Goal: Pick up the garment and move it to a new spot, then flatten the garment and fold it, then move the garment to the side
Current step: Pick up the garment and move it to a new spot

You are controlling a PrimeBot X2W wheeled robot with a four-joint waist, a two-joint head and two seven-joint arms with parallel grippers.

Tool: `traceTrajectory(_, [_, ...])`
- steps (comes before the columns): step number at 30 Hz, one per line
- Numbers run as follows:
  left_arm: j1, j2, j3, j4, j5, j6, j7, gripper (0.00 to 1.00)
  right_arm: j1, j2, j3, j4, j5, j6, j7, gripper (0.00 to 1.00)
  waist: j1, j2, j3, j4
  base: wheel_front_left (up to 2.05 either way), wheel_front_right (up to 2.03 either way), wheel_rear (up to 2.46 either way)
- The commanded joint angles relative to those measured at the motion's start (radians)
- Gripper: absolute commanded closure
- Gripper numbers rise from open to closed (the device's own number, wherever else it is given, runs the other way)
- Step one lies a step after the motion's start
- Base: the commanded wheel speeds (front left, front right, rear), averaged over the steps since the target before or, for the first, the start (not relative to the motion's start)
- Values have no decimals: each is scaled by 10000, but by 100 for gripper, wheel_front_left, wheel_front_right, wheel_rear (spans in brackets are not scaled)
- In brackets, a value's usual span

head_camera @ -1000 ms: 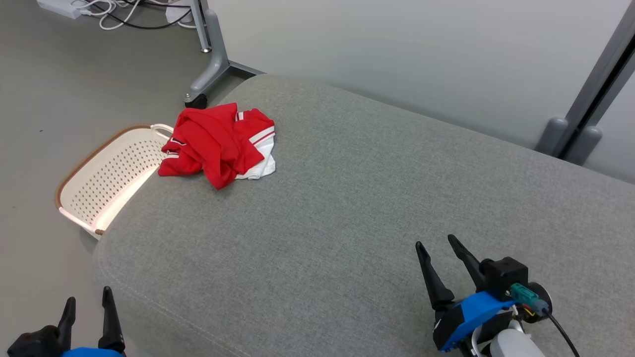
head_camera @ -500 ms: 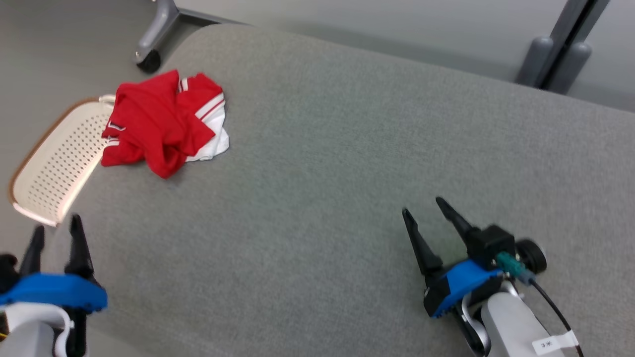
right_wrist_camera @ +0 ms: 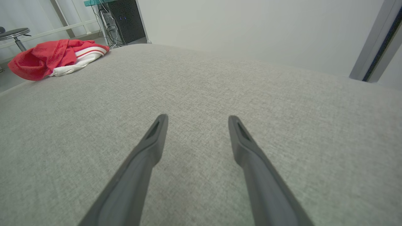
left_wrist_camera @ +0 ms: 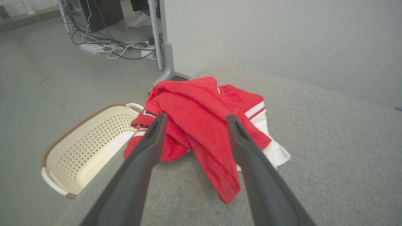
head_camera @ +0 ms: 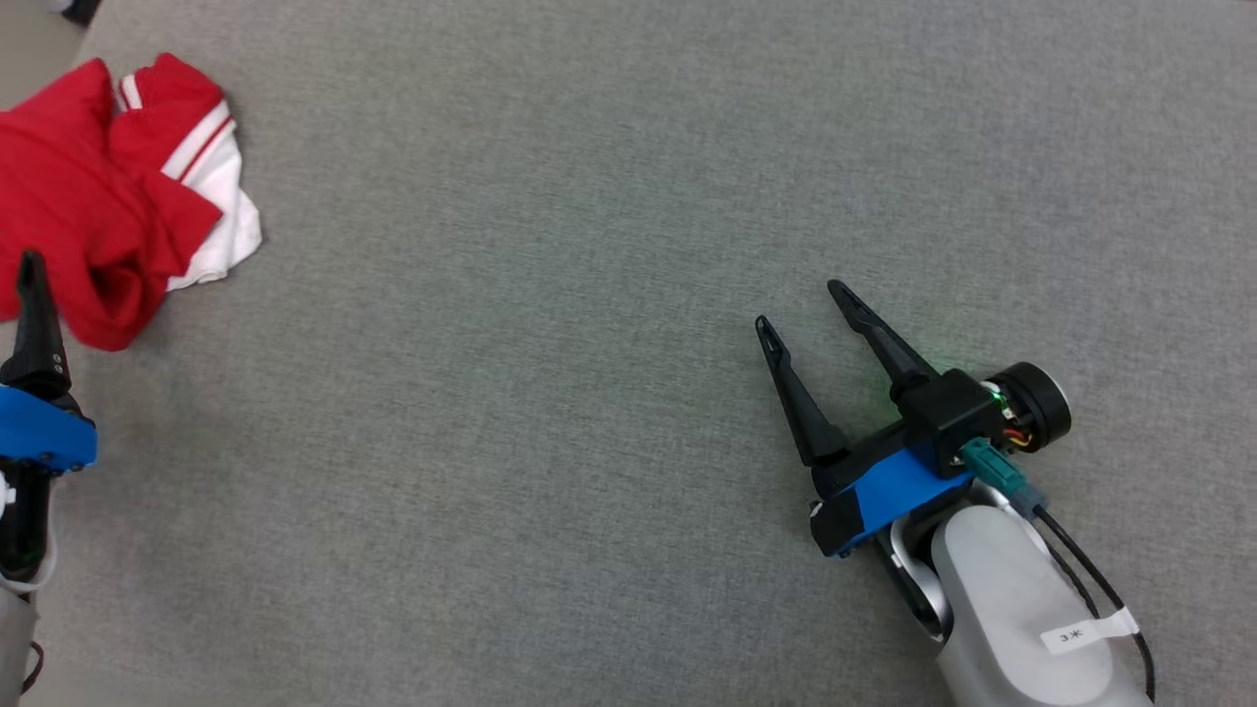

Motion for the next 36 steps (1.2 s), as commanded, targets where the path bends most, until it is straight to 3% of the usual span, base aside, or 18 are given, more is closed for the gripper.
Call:
traceTrajectory(1, [-243, 185, -235, 63, -339, 30, -26, 0, -104, -73, 29, -74, -77, -1, -30, 0, -2, -2, 104, -133, 0, 0, 0])
traceTrajectory(5, [-602, 702, -1264, 592, -947, 30, -26, 0, 52, -105, -101, -308, -154, -3, -13, 0, -2, -2, 396, -495, 0, 0, 0])
traceTrajectory(12, [-1046, 919, -2616, 1601, -2024, 30, -26, 0, 405, -113, -394, -572, -336, -4, -9, 0, -2, -2, 545, -859, 0, 0, 0])
traceTrajectory(13, [-1071, 931, -2773, 1637, -2139, 30, -26, 57, 434, -105, -398, -591, -369, -4, -9, 0, -2, -2, 534, -874, 0, 0, 0])
traceTrajectory(14, [-1120, 984, -2916, 1669, -2236, 30, -26, 100, 451, -105, -447, -603, -352, -4, -9, 0, -2, -2, 516, -889, 0, 0, 0])
traceTrajectory(21, [-1417, 1452, -2946, 1073, -2255, 29, -26, 100, 502, -85, -530, -656, 8, -3, -15, 0, -2, -2, 162, -857, 0, 0, 0])
traceTrajectory(31, [-1760, 2140, -1862, -1288, -166, 29, -26, 100, 890, -66, -607, -510, 897, -3, -19, 0, -2, -2, -1210, -1011, 0, 0, 0])
traceTrajectory(36, [-1779, 2277, -1876, -2637, 618, 29, -25, 100, 1370, -66, -611, -439, 1433, -1, -19, 0, -2, -2, -2069, -1380, 0, 0, 0])
